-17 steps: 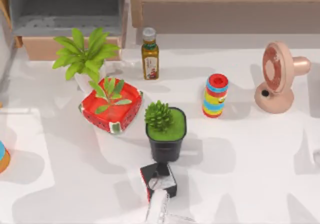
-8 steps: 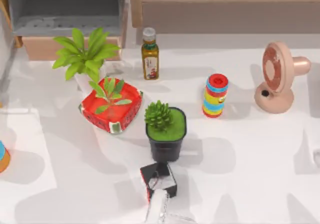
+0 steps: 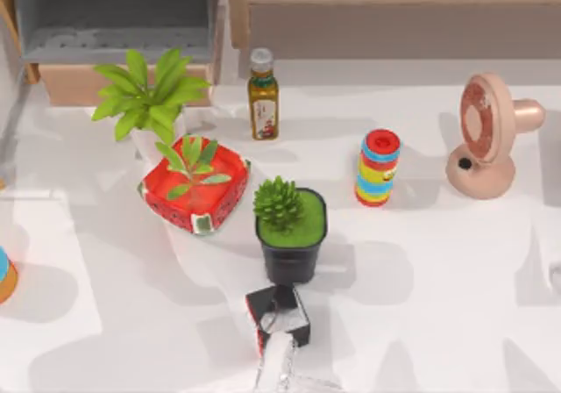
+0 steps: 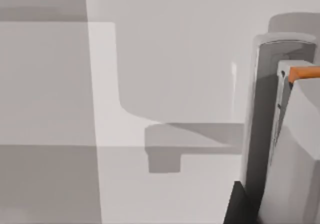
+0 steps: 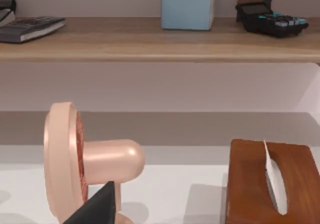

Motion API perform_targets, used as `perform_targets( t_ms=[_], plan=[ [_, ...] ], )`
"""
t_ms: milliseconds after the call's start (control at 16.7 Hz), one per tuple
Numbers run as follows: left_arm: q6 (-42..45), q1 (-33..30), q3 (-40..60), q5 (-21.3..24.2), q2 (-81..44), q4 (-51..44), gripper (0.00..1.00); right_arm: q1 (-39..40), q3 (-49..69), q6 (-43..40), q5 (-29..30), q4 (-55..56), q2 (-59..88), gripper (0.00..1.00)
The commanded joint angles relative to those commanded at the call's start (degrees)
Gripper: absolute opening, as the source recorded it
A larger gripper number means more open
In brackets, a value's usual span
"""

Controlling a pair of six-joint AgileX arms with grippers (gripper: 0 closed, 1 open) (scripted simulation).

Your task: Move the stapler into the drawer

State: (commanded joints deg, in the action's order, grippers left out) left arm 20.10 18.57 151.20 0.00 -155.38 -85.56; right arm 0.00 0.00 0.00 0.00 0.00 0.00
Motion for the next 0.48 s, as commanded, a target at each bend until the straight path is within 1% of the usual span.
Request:
perform_targets(
  t_ms=[480],
  plan=[
    [0.0,0.0,0.0,0.0,0.0,0.0,0.75,0.0,0.0,0.0,0.0,0.0,0.0,1.0]
  ],
)
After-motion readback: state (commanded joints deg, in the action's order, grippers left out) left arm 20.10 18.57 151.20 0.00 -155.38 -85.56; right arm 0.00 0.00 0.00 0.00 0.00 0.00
